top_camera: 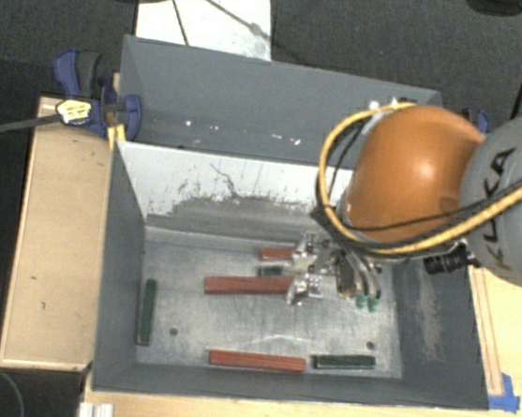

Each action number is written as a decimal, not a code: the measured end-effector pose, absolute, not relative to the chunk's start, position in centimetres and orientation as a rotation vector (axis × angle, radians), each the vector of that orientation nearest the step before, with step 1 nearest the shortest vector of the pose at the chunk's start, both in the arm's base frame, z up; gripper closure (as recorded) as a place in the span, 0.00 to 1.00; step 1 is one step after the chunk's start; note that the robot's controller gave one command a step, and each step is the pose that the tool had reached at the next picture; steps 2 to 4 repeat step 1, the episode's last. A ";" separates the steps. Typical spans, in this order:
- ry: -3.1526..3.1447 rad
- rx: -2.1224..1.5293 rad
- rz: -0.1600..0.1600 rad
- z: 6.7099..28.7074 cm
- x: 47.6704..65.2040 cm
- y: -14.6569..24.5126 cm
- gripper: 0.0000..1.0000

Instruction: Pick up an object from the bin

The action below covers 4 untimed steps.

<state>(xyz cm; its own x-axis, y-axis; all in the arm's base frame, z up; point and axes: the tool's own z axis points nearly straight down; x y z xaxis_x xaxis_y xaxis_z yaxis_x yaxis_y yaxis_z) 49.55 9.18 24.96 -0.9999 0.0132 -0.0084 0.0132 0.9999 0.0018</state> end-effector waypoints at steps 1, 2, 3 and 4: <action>3.137 0.020 0.001 24.7 49.5 9.2 1.00; 3.137 0.020 0.001 24.7 49.5 9.2 1.00; 3.137 0.020 0.001 24.7 49.5 9.2 1.00; 3.137 0.020 0.001 24.7 49.5 9.2 1.00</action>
Offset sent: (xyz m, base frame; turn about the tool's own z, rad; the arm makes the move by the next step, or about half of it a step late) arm -0.0152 -0.0331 0.0158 -0.2521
